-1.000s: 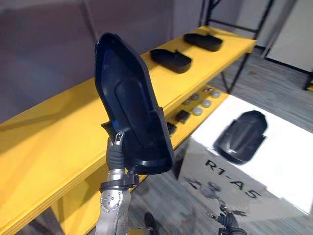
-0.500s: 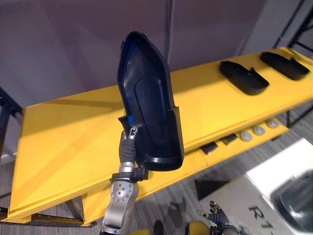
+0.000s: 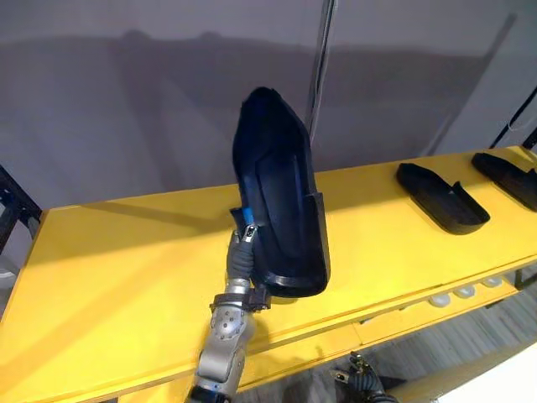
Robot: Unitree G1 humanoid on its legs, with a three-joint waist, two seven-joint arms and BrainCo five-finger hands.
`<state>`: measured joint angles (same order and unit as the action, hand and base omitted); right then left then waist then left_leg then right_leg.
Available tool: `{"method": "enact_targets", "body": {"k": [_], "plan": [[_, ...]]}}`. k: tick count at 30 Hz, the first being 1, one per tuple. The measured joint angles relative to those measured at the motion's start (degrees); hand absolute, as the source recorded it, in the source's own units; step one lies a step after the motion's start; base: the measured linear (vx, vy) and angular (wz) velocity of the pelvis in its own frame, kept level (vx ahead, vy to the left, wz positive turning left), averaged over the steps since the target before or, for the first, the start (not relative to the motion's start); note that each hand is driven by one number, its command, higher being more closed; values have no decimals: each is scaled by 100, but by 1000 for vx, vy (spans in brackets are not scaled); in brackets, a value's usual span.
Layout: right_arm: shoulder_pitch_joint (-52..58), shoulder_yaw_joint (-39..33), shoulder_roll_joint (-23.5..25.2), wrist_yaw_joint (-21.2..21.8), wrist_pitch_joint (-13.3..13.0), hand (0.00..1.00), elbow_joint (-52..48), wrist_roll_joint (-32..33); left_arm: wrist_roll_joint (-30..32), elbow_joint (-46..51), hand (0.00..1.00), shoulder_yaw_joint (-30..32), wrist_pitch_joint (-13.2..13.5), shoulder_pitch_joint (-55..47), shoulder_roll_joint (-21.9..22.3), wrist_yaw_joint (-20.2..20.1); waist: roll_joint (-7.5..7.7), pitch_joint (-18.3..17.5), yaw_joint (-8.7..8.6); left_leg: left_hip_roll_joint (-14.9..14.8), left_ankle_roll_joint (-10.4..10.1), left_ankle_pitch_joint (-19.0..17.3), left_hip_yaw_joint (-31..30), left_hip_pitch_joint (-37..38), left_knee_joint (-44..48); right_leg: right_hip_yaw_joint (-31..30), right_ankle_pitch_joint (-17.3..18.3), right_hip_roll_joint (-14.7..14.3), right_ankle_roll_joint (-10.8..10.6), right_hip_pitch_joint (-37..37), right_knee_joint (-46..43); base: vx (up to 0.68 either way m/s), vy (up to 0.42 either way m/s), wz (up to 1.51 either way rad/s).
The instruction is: Walk over and take plastic housings, then place them on the shelf
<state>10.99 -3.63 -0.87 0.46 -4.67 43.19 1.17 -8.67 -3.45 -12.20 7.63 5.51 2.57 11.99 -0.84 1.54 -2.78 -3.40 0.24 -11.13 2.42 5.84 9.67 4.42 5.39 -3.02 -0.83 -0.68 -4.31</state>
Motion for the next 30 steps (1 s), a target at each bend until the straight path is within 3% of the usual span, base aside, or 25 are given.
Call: {"method": "enact_targets", "body": {"k": [1, 2, 4, 6, 9, 16, 20, 30], "plan": [[7, 35, -8, -1, -4, 0, -7, 0, -2, -204, 100, 164, -23, 250, -30, 52, 249, -26, -20, 189, -78, -47, 2, 53, -30, -98, -1215, 36, 147, -71, 681, 34, -64, 11], [-2, 41, -72, 2, -9, 0, 29, 0, -4, -325, 100, 212, -21, 340, -32, 98, 264, -23, -41, 241, -184, -125, -22, 96, -46, 3, -1086, 79, 217, -103, 579, 43, -77, -15], [-50, -16, -261, -12, -3, 0, 148, 0, 0, -603, 100, 271, -88, 562, -20, 166, 26, 25, -117, 180, -238, -164, -46, 156, -118, -38, -1099, 39, 207, -81, 646, 113, -24, -8], [-55, -38, -298, -13, 6, 0, 198, 0, 0, -863, 100, 296, -156, 835, -31, 210, -62, 74, -163, 149, -243, -160, -52, 160, -235, -15, -1122, 16, 236, -74, 754, 49, -10, 5], [-148, -78, -322, -14, 6, 0, 247, 1, 0, -1141, 100, 382, -276, 1092, -129, 309, -60, 101, -334, 122, -301, -124, -48, 271, -368, -7, -1130, -16, 249, 7, 815, -2, -9, 1], [-234, -73, -303, -16, 5, 0, 281, -5, 51, -1318, 100, 512, -289, 1313, -398, 420, 23, 273, -329, 160, -293, -119, -33, 323, -516, -66, -1269, -15, 216, 31, 942, -90, 37, -4], [-257, -73, -305, -16, 5, 0, 291, -78, 124, -1776, 100, 692, -439, 1548, -454, 510, 72, 390, -341, 161, -279, -111, -29, 336, -548, -69, -1316, -15, 226, 27, 963, -83, 19, -1], [-439, -67, -315, -11, 5, 0, 290, -124, 78, -2560, 100, 869, -675, 2260, -543, 578, 74, 620, -543, 168, -251, -84, 131, 299, -580, -211, -1382, -37, 238, -107, 964, -52, 19, -8]]}}
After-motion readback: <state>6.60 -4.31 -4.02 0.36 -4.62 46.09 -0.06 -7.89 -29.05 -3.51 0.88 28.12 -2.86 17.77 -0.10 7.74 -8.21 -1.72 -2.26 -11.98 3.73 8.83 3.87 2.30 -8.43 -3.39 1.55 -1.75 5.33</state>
